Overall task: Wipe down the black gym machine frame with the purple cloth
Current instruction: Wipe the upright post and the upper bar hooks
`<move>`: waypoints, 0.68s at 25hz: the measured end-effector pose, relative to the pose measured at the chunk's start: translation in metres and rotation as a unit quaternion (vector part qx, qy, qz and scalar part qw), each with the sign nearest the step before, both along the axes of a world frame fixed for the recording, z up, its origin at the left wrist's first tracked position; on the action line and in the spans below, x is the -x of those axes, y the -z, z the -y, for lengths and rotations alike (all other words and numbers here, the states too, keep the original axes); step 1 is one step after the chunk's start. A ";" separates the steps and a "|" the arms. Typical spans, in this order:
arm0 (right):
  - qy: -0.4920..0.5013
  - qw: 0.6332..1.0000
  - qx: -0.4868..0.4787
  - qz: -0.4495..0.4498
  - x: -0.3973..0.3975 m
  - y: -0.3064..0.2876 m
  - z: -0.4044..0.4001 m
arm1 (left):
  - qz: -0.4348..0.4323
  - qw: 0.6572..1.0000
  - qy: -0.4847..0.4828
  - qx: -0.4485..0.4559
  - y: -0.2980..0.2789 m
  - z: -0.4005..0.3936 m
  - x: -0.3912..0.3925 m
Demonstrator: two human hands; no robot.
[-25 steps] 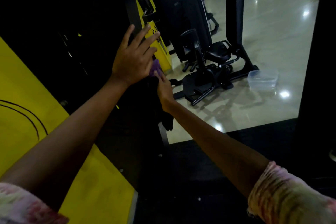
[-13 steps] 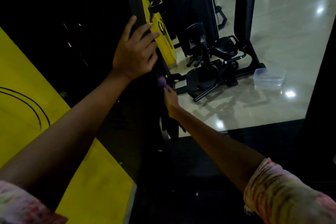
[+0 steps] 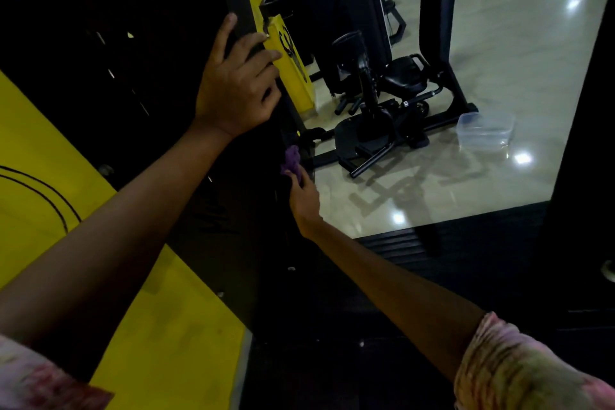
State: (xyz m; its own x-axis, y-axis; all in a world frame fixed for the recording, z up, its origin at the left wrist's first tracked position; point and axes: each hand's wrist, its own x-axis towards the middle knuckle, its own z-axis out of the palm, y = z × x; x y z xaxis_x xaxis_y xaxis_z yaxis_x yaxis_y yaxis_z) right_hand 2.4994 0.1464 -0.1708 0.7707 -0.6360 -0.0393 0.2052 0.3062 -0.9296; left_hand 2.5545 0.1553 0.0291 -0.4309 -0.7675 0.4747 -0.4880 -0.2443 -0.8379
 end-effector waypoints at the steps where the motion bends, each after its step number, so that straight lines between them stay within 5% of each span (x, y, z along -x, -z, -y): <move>1: 0.002 1.000 -0.011 -0.003 -0.003 -0.007 0.005 | 0.001 1.000 0.003 -0.002 0.000 0.000 0.000; 6: 0.079 0.994 0.026 0.071 -0.002 -0.033 0.004 | 0.008 1.000 0.000 -0.004 0.001 0.000 0.001; 9: 0.091 0.993 0.057 0.052 0.002 0.011 -0.023 | 0.008 1.000 0.013 -0.005 0.002 -0.001 0.000; 12: 0.050 0.998 -0.016 -0.017 0.007 0.051 -0.040 | -0.003 1.000 0.023 -0.009 -0.001 0.001 0.002; 17: 0.034 0.999 -0.035 0.020 0.010 0.091 -0.065 | -0.010 0.998 0.031 -0.049 0.022 -0.013 -0.010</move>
State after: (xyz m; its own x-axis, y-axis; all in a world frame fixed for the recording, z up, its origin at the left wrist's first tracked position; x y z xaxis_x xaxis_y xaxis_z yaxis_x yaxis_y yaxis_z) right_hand 2.4890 0.2115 -0.2622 0.7272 -0.6842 -0.0555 0.2654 0.3548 -0.8965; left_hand 2.5640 0.1683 0.0073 -0.4712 -0.7820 0.4080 -0.5159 -0.1308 -0.8466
